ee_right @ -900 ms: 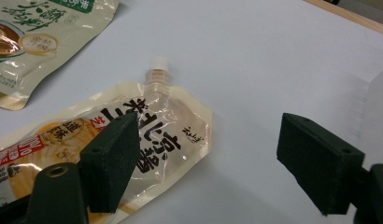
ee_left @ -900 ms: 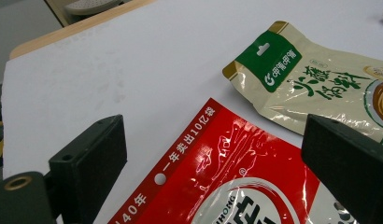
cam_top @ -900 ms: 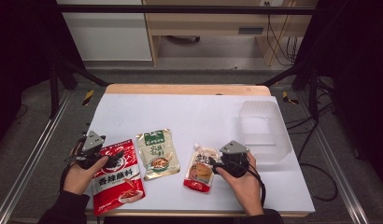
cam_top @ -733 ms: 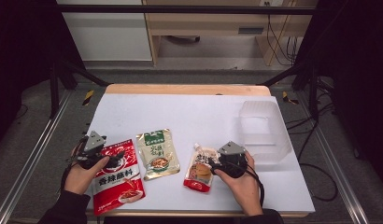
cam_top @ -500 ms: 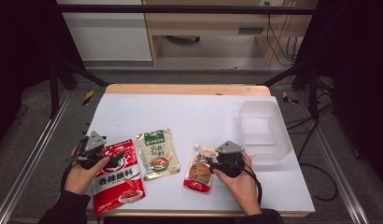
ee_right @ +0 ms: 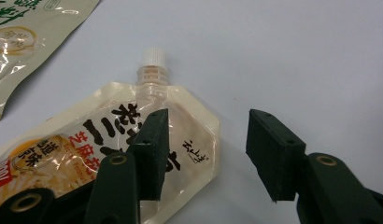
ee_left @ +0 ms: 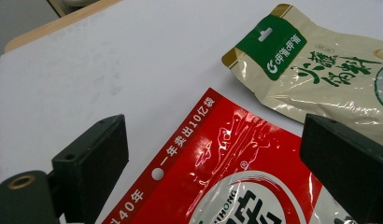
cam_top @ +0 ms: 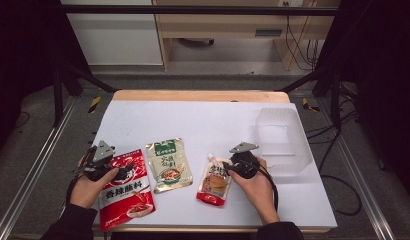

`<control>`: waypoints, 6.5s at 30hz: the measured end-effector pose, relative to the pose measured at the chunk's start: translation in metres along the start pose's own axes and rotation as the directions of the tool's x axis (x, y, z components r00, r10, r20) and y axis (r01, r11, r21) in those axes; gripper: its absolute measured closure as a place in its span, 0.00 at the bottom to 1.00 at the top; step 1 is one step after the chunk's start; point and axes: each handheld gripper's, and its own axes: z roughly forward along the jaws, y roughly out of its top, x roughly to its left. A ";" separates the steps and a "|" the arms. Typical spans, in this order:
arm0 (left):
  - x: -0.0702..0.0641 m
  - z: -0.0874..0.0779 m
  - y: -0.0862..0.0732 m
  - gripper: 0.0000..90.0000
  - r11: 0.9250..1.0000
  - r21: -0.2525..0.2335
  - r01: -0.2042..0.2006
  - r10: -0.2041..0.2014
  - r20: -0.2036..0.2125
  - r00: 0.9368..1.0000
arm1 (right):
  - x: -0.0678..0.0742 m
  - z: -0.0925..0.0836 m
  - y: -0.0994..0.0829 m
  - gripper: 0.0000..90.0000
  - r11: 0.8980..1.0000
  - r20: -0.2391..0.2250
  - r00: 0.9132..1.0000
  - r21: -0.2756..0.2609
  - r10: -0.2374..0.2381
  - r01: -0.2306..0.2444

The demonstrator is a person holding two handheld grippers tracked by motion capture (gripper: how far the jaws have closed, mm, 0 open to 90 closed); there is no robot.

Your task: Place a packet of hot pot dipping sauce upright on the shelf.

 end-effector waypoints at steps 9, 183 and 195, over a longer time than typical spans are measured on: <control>-0.001 0.001 0.000 0.10 1.000 0.007 -0.010 0.010 0.007 1.000 | 0.000 0.008 -0.001 0.56 0.999 -0.036 0.999 0.049 0.009 -0.007; -0.076 -0.017 0.205 0.81 0.822 0.084 -0.563 0.473 0.448 0.758 | 0.063 -0.063 0.120 0.37 0.890 -0.309 0.835 -0.200 -0.454 0.410; -0.080 -0.018 0.211 0.81 0.819 0.065 -0.570 0.485 0.455 0.747 | 0.055 -0.071 0.135 0.26 0.869 -0.281 0.822 -0.158 -0.494 0.469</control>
